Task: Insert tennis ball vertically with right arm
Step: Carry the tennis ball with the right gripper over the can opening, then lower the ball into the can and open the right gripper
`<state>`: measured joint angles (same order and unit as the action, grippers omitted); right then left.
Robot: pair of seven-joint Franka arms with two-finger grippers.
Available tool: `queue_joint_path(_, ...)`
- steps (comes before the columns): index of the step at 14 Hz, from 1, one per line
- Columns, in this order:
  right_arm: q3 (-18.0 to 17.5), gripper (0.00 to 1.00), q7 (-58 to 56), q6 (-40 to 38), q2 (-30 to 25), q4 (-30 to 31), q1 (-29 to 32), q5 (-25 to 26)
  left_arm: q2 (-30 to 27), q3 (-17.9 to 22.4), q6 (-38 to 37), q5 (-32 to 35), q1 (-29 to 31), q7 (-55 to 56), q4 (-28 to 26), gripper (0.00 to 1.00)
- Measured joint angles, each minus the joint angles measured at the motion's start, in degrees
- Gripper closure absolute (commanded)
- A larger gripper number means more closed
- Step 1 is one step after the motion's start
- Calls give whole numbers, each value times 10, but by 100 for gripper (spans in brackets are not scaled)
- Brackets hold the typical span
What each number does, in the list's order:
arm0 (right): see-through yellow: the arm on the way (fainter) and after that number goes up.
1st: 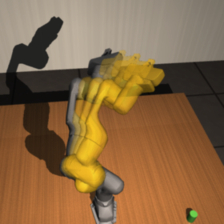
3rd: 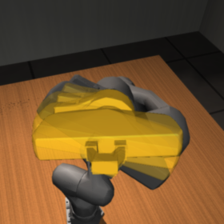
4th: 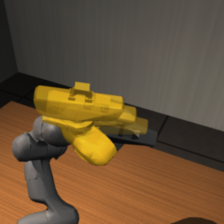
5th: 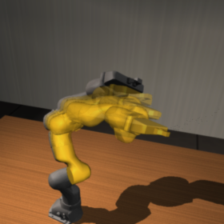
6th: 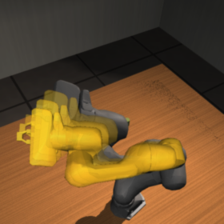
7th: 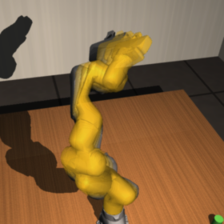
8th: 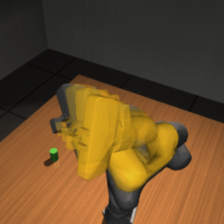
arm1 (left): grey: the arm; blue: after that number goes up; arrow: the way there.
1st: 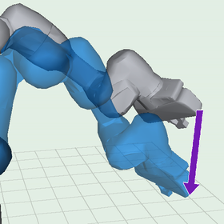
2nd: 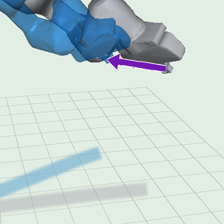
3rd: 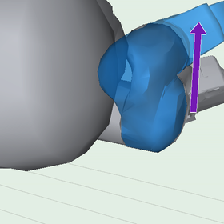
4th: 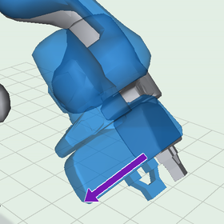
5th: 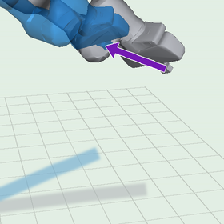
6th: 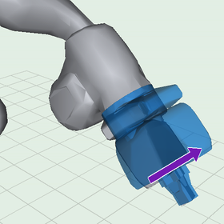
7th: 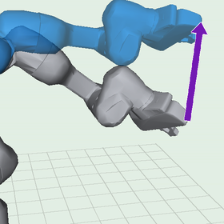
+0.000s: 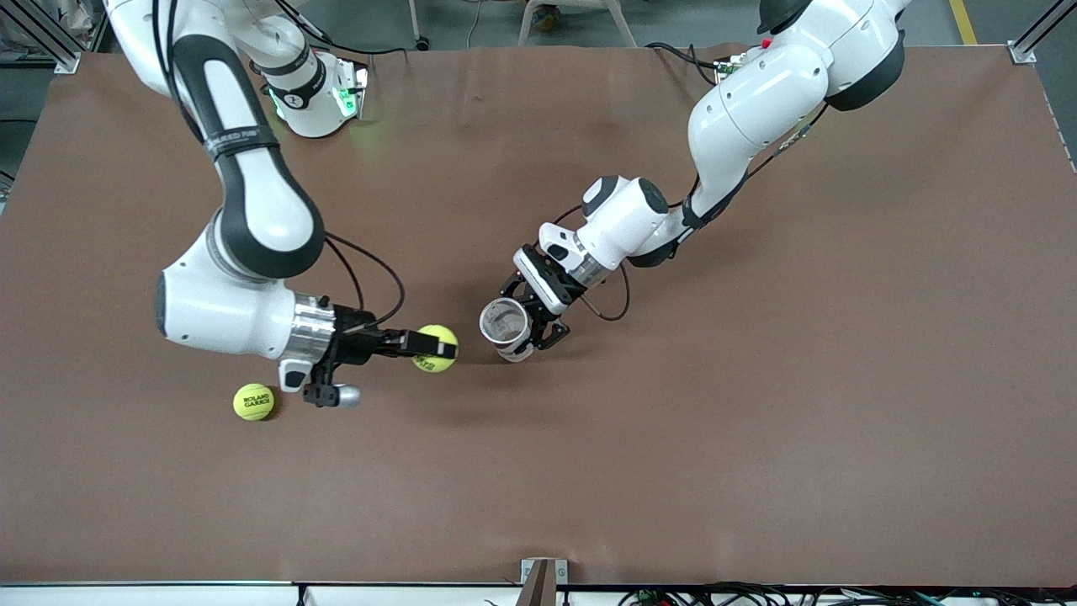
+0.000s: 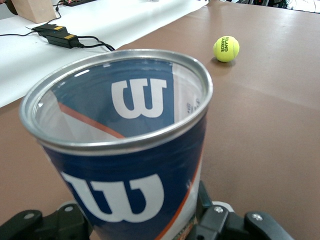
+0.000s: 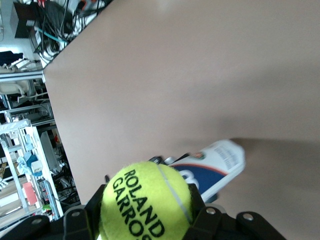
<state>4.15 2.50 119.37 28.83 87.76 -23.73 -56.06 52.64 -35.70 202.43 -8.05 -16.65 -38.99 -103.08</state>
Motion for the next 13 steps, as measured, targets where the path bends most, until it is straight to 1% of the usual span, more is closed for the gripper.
queue_joint_path(3,1,88,28,19,10,-1,-48,0,1,0,0,0,0,0,0,24)
queue_joint_path(5,1,87,29,19,25,-1,-66,0,4,0,0,0,0,0,0,24)
queue_joint_path(8,3,86,29,17,38,-1,-69,0,4,0,0,0,0,0,0,24)
queue_joint_path(13,4,84,29,14,38,-1,-69,0,4,0,1,0,0,-1,0,24)
